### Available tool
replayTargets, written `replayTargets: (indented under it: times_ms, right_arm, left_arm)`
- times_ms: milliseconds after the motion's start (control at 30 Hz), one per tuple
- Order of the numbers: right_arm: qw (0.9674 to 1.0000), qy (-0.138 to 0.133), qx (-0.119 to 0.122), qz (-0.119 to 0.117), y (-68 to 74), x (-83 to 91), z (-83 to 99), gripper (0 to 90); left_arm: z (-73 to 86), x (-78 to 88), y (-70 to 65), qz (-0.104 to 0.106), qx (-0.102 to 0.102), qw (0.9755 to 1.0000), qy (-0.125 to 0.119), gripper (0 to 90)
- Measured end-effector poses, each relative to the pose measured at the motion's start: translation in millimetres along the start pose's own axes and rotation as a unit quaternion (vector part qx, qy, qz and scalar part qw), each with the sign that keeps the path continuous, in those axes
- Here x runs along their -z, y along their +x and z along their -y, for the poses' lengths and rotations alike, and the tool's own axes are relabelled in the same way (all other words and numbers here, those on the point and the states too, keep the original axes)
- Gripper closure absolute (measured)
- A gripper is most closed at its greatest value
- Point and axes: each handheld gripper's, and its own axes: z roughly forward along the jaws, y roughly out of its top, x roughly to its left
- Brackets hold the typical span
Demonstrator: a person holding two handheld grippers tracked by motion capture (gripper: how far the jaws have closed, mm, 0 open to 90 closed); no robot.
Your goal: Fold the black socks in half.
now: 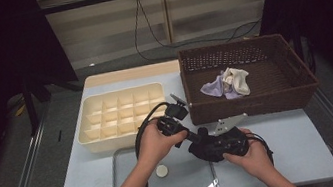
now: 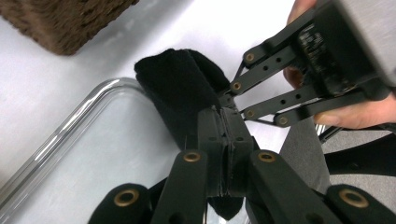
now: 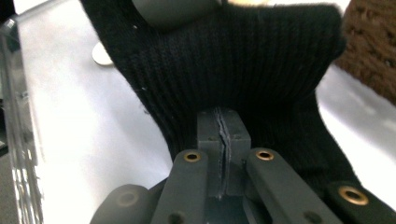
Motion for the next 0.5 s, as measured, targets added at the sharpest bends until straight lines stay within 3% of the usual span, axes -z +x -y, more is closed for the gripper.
replayTargets:
  times_ms: [200, 500]
  right_arm:
    - [0.9999, 0.005, -0.010, 0.003, -6.5, 8.1, 6.6, 88.6]
    - [0.9986, -0.004, -0.035, 0.039, -21.9, 32.2, 13.9, 88.2]
  left_arm:
    - [-3.7, -16.4, -2.6, 0.005, -0.001, 1.0000, -0.001, 88.1]
    - [-10.0, -40.8, -7.6, 0.002, -0.015, 0.9998, 0.012, 88.0]
